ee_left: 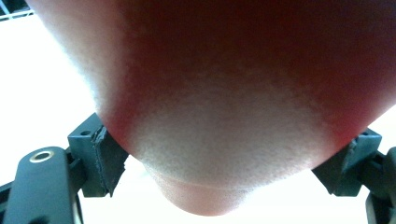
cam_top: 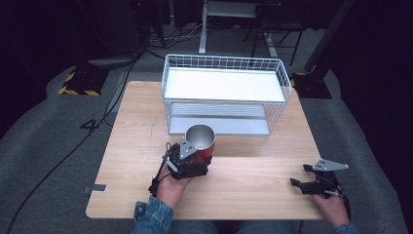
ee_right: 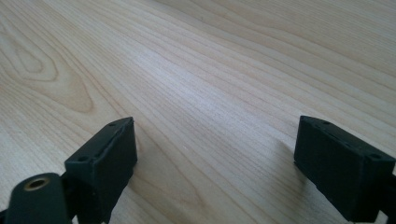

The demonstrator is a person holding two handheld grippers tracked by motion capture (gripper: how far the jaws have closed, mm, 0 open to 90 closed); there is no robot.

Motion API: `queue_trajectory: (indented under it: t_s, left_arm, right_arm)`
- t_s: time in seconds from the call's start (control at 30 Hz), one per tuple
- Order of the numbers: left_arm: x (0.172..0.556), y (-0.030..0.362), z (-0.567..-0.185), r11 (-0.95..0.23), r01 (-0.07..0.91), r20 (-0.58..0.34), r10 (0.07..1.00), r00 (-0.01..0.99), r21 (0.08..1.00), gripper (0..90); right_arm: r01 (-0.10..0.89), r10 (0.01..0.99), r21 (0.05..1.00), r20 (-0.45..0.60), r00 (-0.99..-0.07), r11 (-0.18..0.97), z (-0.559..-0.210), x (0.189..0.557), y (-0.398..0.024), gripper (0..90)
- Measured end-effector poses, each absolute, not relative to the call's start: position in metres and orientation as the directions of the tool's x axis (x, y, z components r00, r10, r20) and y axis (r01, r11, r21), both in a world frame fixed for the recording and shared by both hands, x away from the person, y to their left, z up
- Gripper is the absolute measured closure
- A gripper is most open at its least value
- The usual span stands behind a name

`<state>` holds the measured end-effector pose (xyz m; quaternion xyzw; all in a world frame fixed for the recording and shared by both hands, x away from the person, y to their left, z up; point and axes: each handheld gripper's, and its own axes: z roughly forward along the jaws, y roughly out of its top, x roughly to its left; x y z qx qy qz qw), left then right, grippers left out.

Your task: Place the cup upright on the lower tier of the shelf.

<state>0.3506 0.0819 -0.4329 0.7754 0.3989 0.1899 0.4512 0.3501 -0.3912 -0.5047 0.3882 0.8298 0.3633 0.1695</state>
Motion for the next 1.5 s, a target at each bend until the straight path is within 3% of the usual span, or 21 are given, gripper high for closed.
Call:
queue_trajectory:
  t_s: [0.7, 1.5]
  left_arm:
    - [0.41, 0.039, -0.43, -0.297, 0.446, -0.068, 0.766, 0.639, 0.844, 17.6]
    - [0.479, 0.008, -0.445, -0.297, 0.485, -0.062, 0.801, 0.596, 0.823, 17.5]
  right_arm:
    - [0.521, 0.769, 0.736, 0.002, -0.639, 0.432, -0.505, 0.35, -0.391, 14.0]
    - [0.519, 0.762, 0.738, 0.011, -0.648, 0.431, -0.504, 0.35, -0.392, 14.9]
